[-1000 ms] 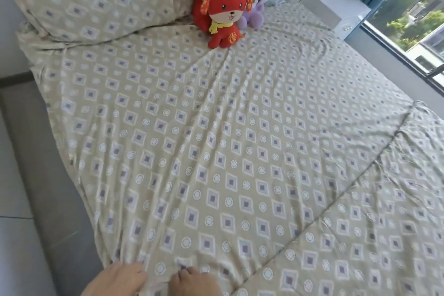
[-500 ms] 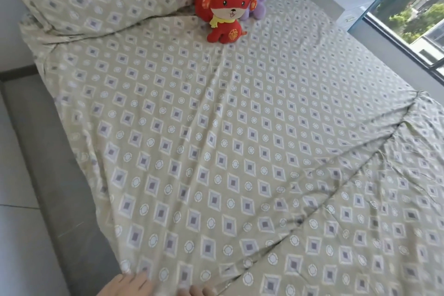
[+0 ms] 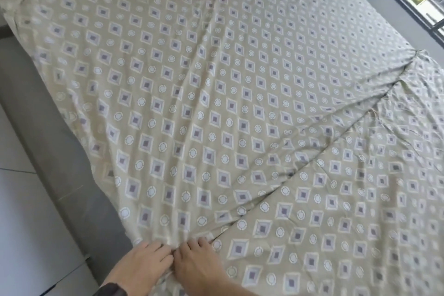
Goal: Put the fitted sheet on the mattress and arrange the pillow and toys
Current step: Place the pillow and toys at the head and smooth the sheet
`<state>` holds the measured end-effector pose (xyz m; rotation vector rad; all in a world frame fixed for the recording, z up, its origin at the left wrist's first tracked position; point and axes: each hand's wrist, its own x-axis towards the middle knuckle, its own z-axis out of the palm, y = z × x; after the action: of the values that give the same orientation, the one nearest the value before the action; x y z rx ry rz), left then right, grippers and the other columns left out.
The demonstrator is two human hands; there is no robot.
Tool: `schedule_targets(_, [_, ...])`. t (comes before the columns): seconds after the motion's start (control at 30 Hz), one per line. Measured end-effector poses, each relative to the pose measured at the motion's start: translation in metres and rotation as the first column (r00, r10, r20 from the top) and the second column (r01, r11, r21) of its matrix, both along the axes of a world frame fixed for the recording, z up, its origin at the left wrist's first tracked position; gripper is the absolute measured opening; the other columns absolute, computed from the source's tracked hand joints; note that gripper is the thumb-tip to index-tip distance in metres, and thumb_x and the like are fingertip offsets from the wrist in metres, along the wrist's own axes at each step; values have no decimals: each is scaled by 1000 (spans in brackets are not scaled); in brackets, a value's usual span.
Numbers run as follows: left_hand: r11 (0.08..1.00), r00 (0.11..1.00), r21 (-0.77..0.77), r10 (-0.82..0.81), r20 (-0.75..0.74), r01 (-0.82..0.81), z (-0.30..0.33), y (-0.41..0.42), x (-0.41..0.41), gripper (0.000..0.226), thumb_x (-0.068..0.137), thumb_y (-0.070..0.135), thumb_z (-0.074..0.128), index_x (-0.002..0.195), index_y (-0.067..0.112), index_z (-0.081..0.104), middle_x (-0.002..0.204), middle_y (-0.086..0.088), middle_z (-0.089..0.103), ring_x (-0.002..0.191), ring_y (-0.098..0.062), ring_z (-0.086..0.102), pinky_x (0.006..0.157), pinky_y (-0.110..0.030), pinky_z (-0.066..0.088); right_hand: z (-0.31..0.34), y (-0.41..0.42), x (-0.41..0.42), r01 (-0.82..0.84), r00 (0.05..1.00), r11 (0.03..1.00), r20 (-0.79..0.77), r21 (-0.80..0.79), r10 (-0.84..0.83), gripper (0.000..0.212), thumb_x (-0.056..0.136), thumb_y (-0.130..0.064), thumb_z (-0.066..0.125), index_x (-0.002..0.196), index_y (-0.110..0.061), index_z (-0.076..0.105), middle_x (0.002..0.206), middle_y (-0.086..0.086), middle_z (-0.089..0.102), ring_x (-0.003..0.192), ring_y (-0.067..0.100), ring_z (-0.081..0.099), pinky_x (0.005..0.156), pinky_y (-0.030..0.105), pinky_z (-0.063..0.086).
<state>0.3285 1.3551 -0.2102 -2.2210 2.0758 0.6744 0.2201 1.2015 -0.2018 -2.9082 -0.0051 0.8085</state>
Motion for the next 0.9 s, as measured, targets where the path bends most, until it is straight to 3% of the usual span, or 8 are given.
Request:
schedule_targets(0.1, [999, 999, -33, -41, 33, 42, 12, -3, 1, 27, 65, 16, 42, 71, 29, 65, 74, 10, 55, 67, -14, 53, 63, -28, 35, 18, -16, -21, -147, 989, 987, -7, 57, 148, 23, 82, -37, 59, 99, -21, 59, 91, -2, 58, 81, 22, 55, 77, 36, 47])
schedule_targets(0.17, [994, 994, 4, -113, -3, 113, 6, 1, -8, 25, 57, 21, 55, 76, 30, 69, 77, 11, 56, 71, -14, 51, 61, -26, 43, 24, -27, -28, -196, 980, 980, -30, 46, 197, 37, 81, -38, 68, 109, -18, 55, 102, 1, 57, 92, 25, 54, 87, 40, 46])
schedule_targets(0.3, [981, 989, 140, -126, -83, 137, -5, 13, -31, 51, 54, 15, 46, 90, 33, 77, 78, 16, 55, 71, -11, 43, 48, -20, 44, 28, -26, -32, -296, 954, 953, -38, 58, 299, 24, 74, -28, 70, 96, -23, 63, 86, -4, 62, 82, 21, 60, 75, 33, 50])
schedule_targets(0.43, [943, 982, 282, -147, -123, 176, 4, 6, -23, 52, 32, 22, 71, 81, 36, 73, 75, 17, 53, 55, -9, 53, 43, -20, 42, 25, -37, -38, -391, 920, 903, 71, 177, 384, 31, 83, -27, 66, 112, -24, 57, 97, -5, 57, 85, 19, 57, 75, 32, 49])
schedule_targets(0.57, [937, 971, 264, -197, -133, 227, 37, -22, -19, 29, 62, 10, 62, 83, 29, 66, 84, 9, 60, 67, -17, 60, 55, -26, 40, 30, -50, -36, -462, 884, 870, 167, 171, 436, 24, 94, -21, 47, 117, -22, 52, 101, -3, 54, 80, 20, 57, 71, 32, 47])
schedule_targets(0.67, [858, 971, 460, -171, -165, 229, 35, -31, -22, 35, 90, 6, 45, 119, 15, 61, 117, -6, 59, 107, -33, 55, 84, -41, 41, 37, -55, -25, -361, 932, 917, 73, 168, 354, 20, 97, -31, 50, 112, -19, 54, 96, -1, 61, 79, 23, 63, 75, 36, 44])
schedule_targets(0.77, [852, 973, 473, -171, -158, 226, 28, -32, -23, 31, 94, 16, 45, 122, 17, 59, 120, -5, 58, 111, -31, 54, 94, -44, 46, 36, -73, -18, -250, 943, 960, -191, 128, 272, 50, 96, -65, 41, 112, -21, 59, 101, 0, 70, 95, 27, 64, 90, 42, 40])
schedule_targets(0.9, [978, 978, 208, 36, -204, 7, 18, -30, -37, 44, 81, 29, 70, 118, 28, 48, 110, 8, 53, 90, -15, 59, 69, -32, 54, 36, -115, -22, -306, 884, 948, -345, 84, 316, 48, 90, -63, 55, 125, -29, 58, 116, -3, 68, 112, 24, 62, 100, 41, 43])
